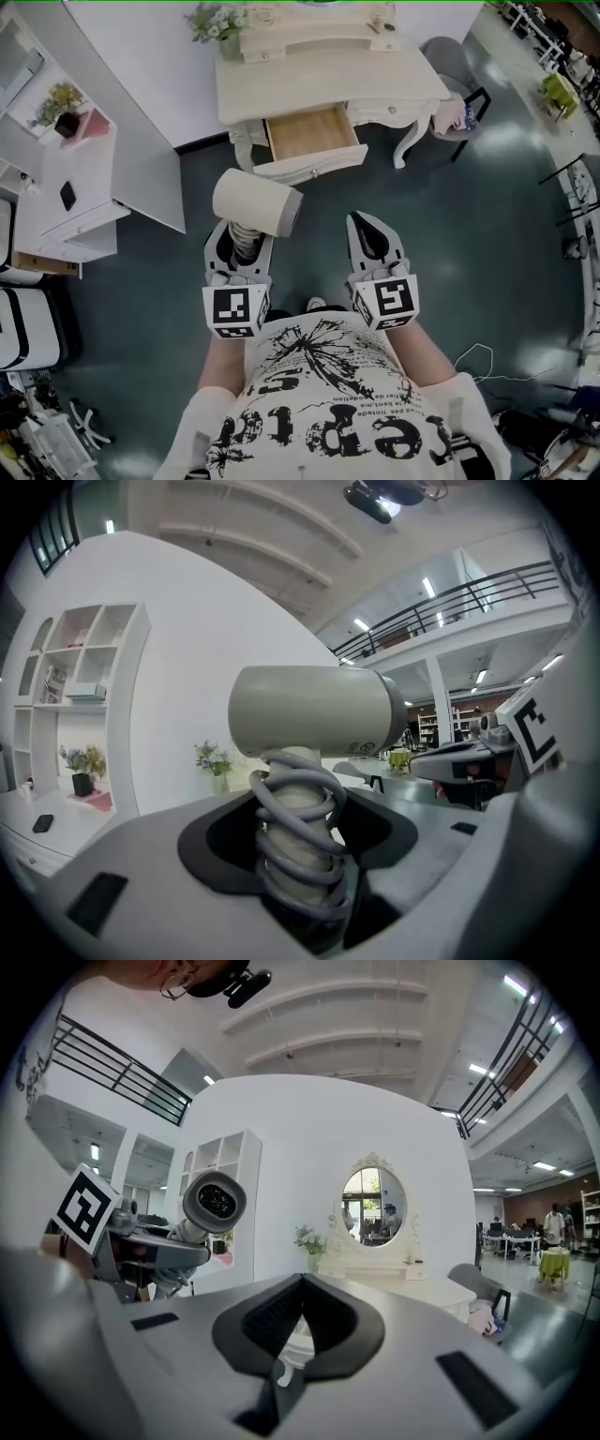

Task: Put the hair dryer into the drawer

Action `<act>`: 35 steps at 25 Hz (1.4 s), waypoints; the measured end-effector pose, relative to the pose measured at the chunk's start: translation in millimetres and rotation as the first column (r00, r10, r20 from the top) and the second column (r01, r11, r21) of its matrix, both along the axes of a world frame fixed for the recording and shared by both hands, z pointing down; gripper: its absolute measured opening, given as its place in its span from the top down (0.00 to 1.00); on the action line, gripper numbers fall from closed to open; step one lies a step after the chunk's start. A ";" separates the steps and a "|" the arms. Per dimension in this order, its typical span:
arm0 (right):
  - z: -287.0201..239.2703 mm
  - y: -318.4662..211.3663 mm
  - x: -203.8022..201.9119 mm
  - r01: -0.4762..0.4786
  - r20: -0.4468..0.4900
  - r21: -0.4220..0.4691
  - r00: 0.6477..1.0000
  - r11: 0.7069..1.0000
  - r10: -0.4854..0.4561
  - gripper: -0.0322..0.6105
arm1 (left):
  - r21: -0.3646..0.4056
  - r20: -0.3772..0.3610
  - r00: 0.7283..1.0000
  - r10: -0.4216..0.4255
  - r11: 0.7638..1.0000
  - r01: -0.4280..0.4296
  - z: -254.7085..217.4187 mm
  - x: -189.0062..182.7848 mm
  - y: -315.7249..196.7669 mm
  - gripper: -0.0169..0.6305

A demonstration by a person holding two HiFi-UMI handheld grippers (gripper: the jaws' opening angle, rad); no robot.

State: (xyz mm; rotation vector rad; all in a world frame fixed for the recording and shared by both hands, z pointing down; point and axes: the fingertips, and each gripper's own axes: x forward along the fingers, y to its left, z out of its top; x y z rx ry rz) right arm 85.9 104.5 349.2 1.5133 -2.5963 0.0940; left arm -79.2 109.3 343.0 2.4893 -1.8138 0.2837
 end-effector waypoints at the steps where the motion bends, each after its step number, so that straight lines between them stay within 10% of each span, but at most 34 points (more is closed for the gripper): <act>1: 1.2 -6.3 4.3 0.001 0.002 -0.003 1.000 1.000 -0.001 0.92 | -0.004 0.005 1.000 0.000 1.000 0.000 1.1 4.3 -6.4 0.58; 35: 27.3 -328.3 -15.2 -0.074 -0.025 -0.067 0.997 0.995 0.072 0.92 | -0.082 0.001 0.992 0.128 0.988 -0.128 36.1 2.5 -342.2 0.58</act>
